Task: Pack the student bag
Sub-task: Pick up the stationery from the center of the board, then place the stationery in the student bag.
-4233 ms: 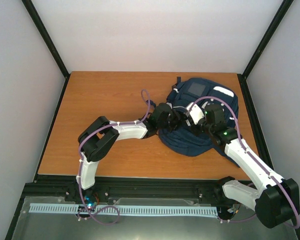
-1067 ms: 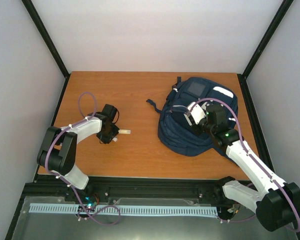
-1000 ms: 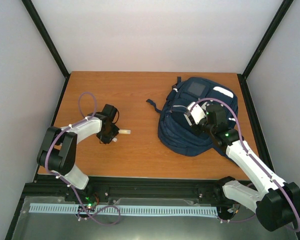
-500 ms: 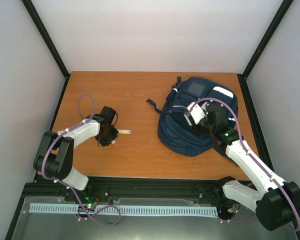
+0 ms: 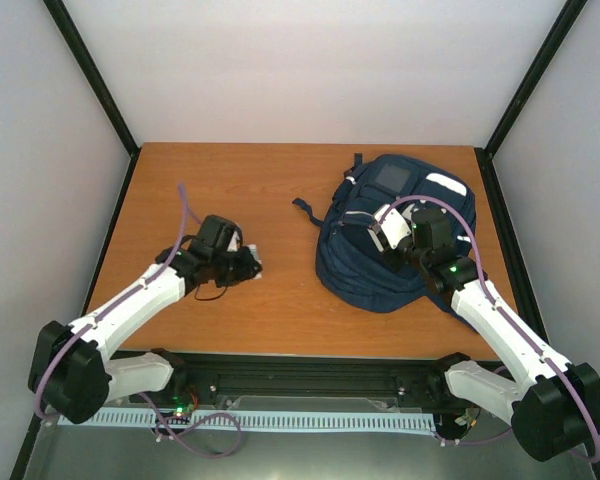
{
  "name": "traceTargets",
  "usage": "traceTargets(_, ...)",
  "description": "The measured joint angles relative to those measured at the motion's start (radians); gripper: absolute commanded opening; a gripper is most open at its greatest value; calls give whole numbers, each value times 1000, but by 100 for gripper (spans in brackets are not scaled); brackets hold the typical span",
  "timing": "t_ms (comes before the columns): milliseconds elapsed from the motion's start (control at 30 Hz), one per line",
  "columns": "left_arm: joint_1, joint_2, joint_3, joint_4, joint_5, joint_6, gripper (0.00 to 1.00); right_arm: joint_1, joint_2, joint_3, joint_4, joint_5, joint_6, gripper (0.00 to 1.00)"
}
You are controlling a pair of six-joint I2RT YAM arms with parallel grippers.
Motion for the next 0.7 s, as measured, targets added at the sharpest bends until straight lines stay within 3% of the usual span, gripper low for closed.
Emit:
traceTargets(200,-221,31,32,138,138,123,1,0,0,0,0,-6,1,3)
traceTargets(400,-412,216,142,254,257,186,1,0,0,0,0,-6,8,3)
traceTargets(700,-474,434,266,395,296,134,1,0,-7,0,0,-6,23,3)
